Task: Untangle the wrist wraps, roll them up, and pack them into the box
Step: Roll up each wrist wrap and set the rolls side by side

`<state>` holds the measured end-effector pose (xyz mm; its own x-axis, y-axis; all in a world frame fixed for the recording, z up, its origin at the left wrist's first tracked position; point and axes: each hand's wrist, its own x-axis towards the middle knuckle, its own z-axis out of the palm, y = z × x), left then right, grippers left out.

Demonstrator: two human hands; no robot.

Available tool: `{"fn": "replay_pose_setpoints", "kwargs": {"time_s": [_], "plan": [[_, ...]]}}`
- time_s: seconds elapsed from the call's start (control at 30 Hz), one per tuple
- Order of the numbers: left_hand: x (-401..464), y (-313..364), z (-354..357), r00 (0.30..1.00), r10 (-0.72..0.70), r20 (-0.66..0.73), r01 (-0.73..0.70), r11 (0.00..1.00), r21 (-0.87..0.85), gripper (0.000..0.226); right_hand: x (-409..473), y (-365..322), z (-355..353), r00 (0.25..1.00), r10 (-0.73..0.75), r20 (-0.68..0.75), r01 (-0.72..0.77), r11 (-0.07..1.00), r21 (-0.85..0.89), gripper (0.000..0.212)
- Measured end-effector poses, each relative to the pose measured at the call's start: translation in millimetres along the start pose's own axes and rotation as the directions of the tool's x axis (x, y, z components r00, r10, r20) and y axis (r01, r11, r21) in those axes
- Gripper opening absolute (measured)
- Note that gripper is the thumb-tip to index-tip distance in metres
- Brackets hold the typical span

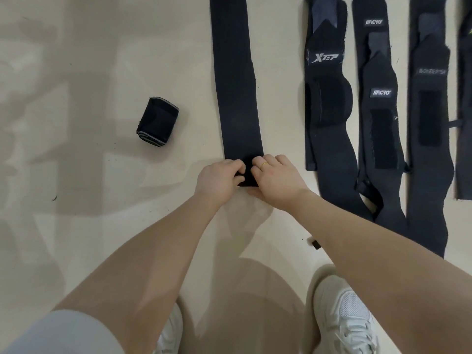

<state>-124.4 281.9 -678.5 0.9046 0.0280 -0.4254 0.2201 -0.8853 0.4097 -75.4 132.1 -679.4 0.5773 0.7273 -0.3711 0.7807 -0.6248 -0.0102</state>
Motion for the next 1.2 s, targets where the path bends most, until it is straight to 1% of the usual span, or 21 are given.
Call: {"fn": "replay_pose_setpoints", "kwargs": {"time_s": [0.07,0.13,0.2,0.27,0.37,0.43,0.5,0.53,0.6,0.63,0.67,0.73,0.77,0.8,0.83,0.9,0.93,1.0,1.07,1.13,1.2], "plan": [[2,-1,-1,0.998,-0.055,-0.014,0.053,0.993,-0.103,0.017,-3,-1,-4,0.999,-0.045,-0.023,0.044,0.999,-0.031,0.016],[1,0,0,0.995,-0.092,-0.047,0.086,0.989,-0.124,0.017,0,-1,-9,1.000,-0.022,0.017,0.021,0.999,0.025,0.024],[-3,2,3,0.995,-0.086,-0.054,0.082,0.994,-0.078,0.020,5,2,-10,0.995,-0.042,0.094,0.024,0.982,0.185,0.026],[-10,4,8,0.997,-0.066,-0.038,0.065,0.997,-0.030,0.024,7,6,-14,0.987,-0.033,0.157,-0.019,0.949,0.316,0.024],[-21,8,14,0.996,-0.089,-0.015,0.090,0.996,0.029,0.034,9,7,-13,0.978,-0.026,0.206,-0.052,0.929,0.365,0.025],[-24,7,14,0.998,-0.060,0.020,0.057,0.992,0.110,0.046,12,6,-13,0.975,-0.007,0.223,-0.078,0.925,0.372,0.026],[-23,7,11,0.998,-0.039,0.057,0.030,0.988,0.152,0.046,13,4,-14,0.969,0.007,0.247,-0.105,0.917,0.385,0.025],[-21,6,8,0.996,-0.040,0.075,0.029,0.991,0.134,0.043,13,2,-15,0.961,0.021,0.274,-0.134,0.906,0.401,0.025],[-21,5,4,0.989,-0.072,0.132,0.073,0.997,-0.005,0.040,10,0,-17,0.944,0.047,0.328,-0.202,0.865,0.460,0.025],[-22,4,2,0.981,-0.083,0.178,0.098,0.992,-0.078,0.039,8,-1,-19,0.937,0.059,0.345,-0.238,0.831,0.503,0.025],[-22,4,-1,0.973,-0.073,0.221,0.101,0.988,-0.115,0.037,7,-1,-20,0.932,0.074,0.355,-0.274,0.785,0.555,0.025],[-20,1,-2,0.961,-0.040,0.275,0.074,0.990,-0.116,0.032,5,1,-21,0.923,0.117,0.367,-0.342,0.687,0.641,0.025],[-19,1,-2,0.960,-0.026,0.279,0.059,0.992,-0.112,0.031,5,1,-20,0.916,0.144,0.375,-0.370,0.666,0.647,0.023],[-18,2,-1,0.961,-0.016,0.275,0.047,0.993,-0.107,0.032,4,0,-20,0.910,0.172,0.376,-0.386,0.680,0.623,0.020],[-18,2,0,0.966,-0.009,0.257,0.033,0.995,-0.091,0.033,4,-3,-20,0.909,0.205,0.363,-0.392,0.719,0.574,0.018],[-18,4,5,0.982,-0.018,0.188,0.026,0.999,-0.044,0.033,3,-9,-23,0.917,0.267,0.295,-0.380,0.809,0.449,0.017],[-17,6,6,0.987,-0.042,0.155,0.047,0.999,-0.028,0.033,3,-11,-26,0.933,0.267,0.241,-0.345,0.855,0.388,0.017],[-14,10,5,0.983,-0.116,0.143,0.117,0.993,0.003,0.033,5,-14,-25,0.972,0.184,0.145,-0.219,0.934,0.282,0.021],[-9,15,3,0.974,-0.162,0.156,0.156,0.986,0.053,0.031,5,-13,-23,0.988,0.103,0.113,-0.129,0.958,0.258,0.023],[-5,17,0,0.972,-0.197,0.128,0.198,0.980,0.010,0.024,3,-7,-20,0.992,0.053,0.113,-0.084,0.952,0.294,0.024],[-2,17,-1,0.969,-0.216,0.117,0.224,0.973,-0.060,0.013,0,-4,-17,0.994,0.010,0.111,-0.041,0.958,0.284,0.030]]}}
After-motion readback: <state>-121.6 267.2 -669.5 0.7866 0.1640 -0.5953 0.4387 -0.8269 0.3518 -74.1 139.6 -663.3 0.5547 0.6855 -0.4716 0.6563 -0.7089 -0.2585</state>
